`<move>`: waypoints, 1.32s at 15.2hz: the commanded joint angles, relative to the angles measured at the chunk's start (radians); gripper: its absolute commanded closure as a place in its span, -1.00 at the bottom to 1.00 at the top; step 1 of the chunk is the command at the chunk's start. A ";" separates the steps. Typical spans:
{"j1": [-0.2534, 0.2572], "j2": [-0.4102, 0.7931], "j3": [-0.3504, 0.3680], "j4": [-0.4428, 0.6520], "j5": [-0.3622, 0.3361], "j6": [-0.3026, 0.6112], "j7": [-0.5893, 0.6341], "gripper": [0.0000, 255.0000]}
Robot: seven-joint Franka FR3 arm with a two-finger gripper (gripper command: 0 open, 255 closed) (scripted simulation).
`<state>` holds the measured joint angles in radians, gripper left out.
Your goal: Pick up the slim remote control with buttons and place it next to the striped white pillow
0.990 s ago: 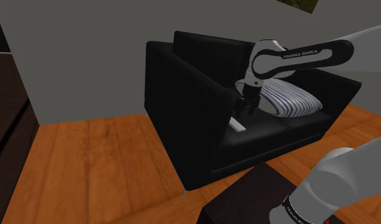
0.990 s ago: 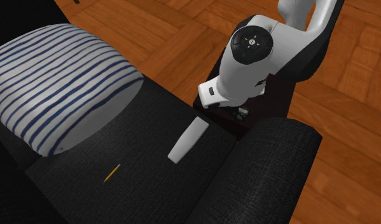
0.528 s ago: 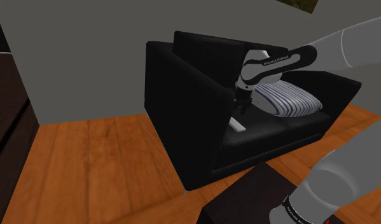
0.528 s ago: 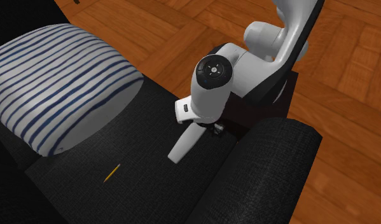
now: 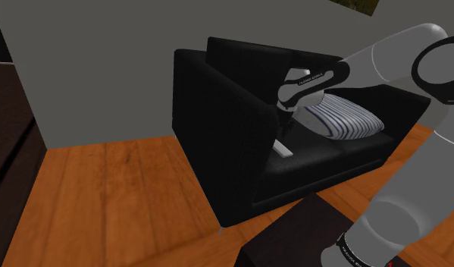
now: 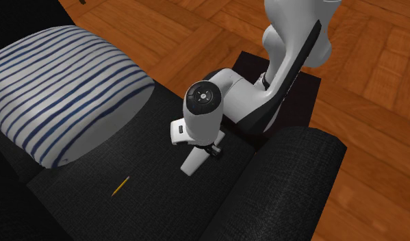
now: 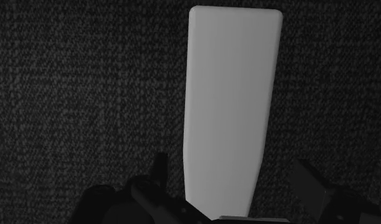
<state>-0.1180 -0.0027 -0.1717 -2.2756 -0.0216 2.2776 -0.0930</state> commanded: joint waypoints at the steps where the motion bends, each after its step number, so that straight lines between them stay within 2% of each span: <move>1: -0.001 0.021 -0.001 -0.008 0.004 0.029 -0.004 -1.00; 4: -0.002 0.052 -0.001 -0.024 0.011 0.077 -0.009 -1.00; 12: -0.002 0.052 -0.001 -0.024 0.011 0.077 -0.009 -1.00; 13: -0.002 0.052 -0.001 -0.024 0.011 0.077 -0.009 1.00; 20: -0.002 0.052 -0.001 -0.024 0.011 0.077 -0.009 1.00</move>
<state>-0.1197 0.0492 -0.1728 -2.3000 -0.0107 2.3543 -0.1017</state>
